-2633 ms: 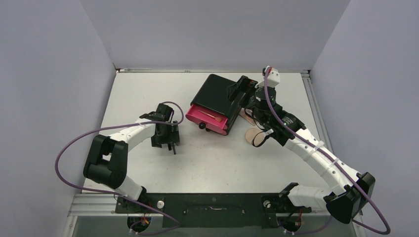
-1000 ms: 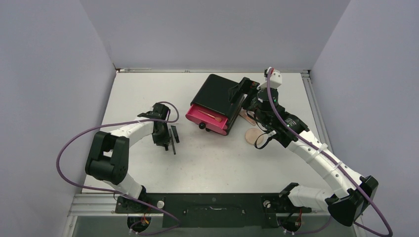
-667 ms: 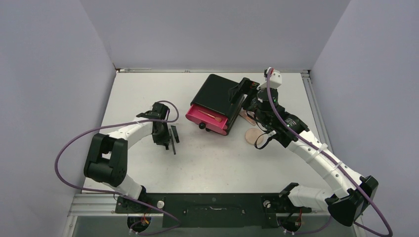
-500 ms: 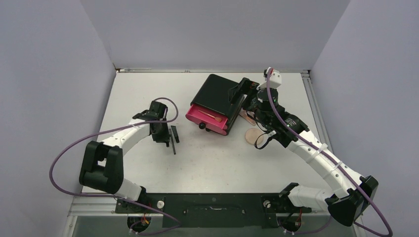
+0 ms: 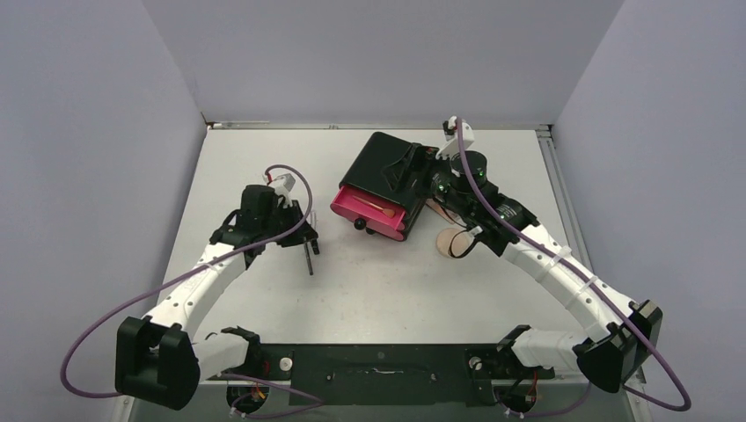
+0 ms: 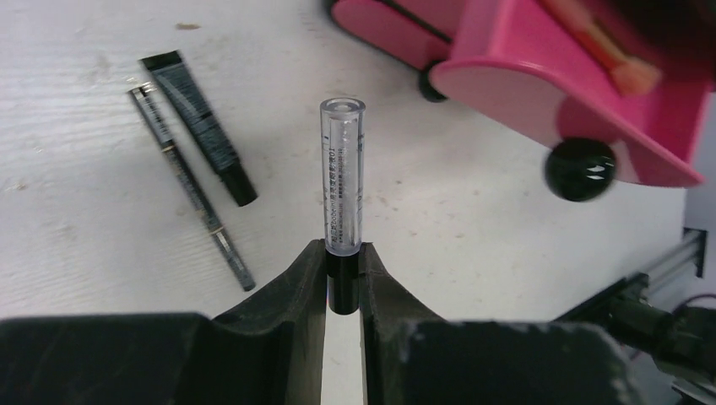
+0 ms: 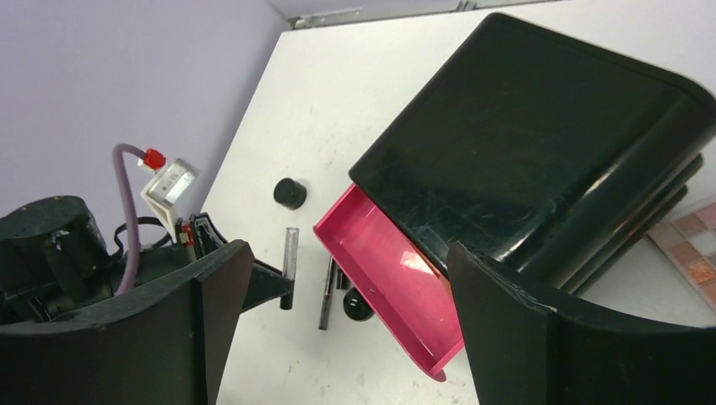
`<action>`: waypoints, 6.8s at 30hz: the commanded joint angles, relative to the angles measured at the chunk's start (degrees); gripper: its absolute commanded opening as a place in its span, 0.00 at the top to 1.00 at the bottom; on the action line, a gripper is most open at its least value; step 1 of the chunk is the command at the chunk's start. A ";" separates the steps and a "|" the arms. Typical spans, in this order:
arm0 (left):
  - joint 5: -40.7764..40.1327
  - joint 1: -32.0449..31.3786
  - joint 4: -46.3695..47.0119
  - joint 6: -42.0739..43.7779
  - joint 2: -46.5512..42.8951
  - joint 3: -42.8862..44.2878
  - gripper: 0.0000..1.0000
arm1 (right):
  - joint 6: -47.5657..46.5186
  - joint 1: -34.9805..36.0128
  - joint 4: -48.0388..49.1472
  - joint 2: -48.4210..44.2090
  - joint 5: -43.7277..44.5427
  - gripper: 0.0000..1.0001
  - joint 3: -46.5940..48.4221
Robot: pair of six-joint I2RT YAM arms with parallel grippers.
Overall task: Organize the makeup
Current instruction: Pick up the lipstick at the center of the board, then place the lipstick in the drawer.
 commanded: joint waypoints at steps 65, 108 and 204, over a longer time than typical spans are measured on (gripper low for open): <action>33.50 0.97 38.00 -12.21 -6.39 -10.47 1.00 | -2.29 7.48 -0.82 21.63 -26.72 0.69 12.75; 33.28 1.61 41.49 -13.91 -6.56 -12.20 1.00 | -2.72 7.60 -0.95 22.78 -26.52 0.72 13.44; -0.01 7.34 6.36 -1.58 -9.69 -3.61 0.05 | -33.73 12.36 -26.75 30.70 15.19 0.95 30.61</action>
